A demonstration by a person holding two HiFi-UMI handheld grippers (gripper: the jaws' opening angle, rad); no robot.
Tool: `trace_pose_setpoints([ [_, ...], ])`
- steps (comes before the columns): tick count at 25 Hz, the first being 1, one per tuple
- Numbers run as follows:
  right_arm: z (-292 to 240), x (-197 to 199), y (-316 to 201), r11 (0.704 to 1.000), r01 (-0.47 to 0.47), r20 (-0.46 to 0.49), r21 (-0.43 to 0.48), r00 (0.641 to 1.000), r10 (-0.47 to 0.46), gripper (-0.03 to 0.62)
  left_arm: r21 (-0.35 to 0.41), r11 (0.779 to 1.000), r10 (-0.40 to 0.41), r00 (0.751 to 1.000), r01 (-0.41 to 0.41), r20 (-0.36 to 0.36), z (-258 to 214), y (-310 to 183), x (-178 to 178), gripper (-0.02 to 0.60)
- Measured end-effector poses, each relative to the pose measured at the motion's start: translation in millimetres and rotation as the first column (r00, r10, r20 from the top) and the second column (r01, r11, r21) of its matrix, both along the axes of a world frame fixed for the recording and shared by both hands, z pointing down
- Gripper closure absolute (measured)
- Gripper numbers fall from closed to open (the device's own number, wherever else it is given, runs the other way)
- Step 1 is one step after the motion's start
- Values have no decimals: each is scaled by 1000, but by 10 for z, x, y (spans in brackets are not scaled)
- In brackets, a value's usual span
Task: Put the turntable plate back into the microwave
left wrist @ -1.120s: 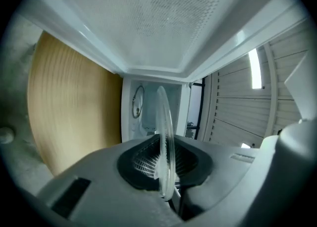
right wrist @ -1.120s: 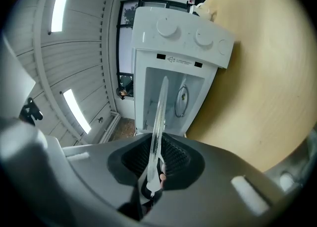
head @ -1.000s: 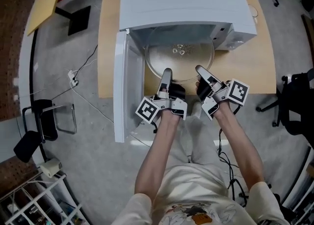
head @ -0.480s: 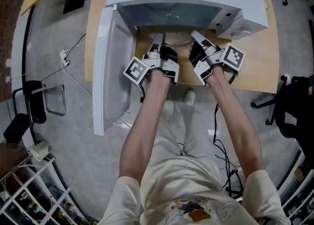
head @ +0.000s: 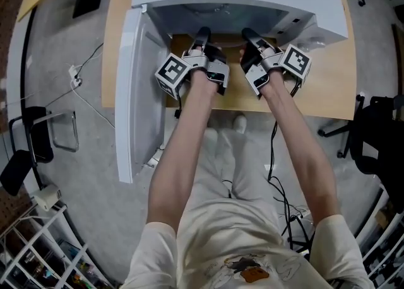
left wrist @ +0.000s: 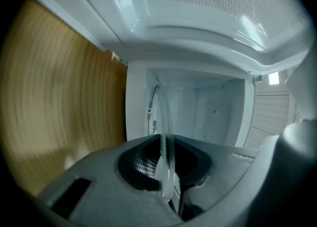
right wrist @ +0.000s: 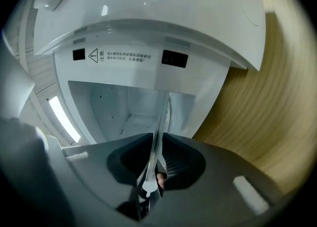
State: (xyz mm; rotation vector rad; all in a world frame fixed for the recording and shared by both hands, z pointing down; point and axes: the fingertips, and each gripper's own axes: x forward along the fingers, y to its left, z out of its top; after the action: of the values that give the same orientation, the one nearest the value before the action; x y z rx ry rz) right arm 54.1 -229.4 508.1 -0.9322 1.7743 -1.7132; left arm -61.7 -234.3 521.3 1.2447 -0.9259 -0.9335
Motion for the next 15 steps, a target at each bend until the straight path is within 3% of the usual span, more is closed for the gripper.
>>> trace_pose_setpoints([
  [3, 13, -92, 128, 999, 31, 15, -20, 999, -30, 473, -10, 1000, -5, 1000, 5, -1, 13, -57, 24, 557],
  [7, 42, -237, 221, 998, 47, 28, -49, 999, -46, 542, -23, 999, -27, 999, 26, -22, 58, -164, 8, 557],
  [10, 31, -240, 139, 998, 23, 49, -60, 999, -20, 545, 2, 999, -39, 999, 39, -33, 24, -224, -12, 551],
  [12, 39, -221, 77, 997, -1, 70, -79, 997, 7, 549, 25, 999, -23, 999, 24, -28, -11, -232, 4, 494],
  [15, 54, -186, 8, 995, -30, 75, -94, 997, 37, 554, 22, 1000, 10, 1000, -9, -16, -23, -173, 56, 500],
])
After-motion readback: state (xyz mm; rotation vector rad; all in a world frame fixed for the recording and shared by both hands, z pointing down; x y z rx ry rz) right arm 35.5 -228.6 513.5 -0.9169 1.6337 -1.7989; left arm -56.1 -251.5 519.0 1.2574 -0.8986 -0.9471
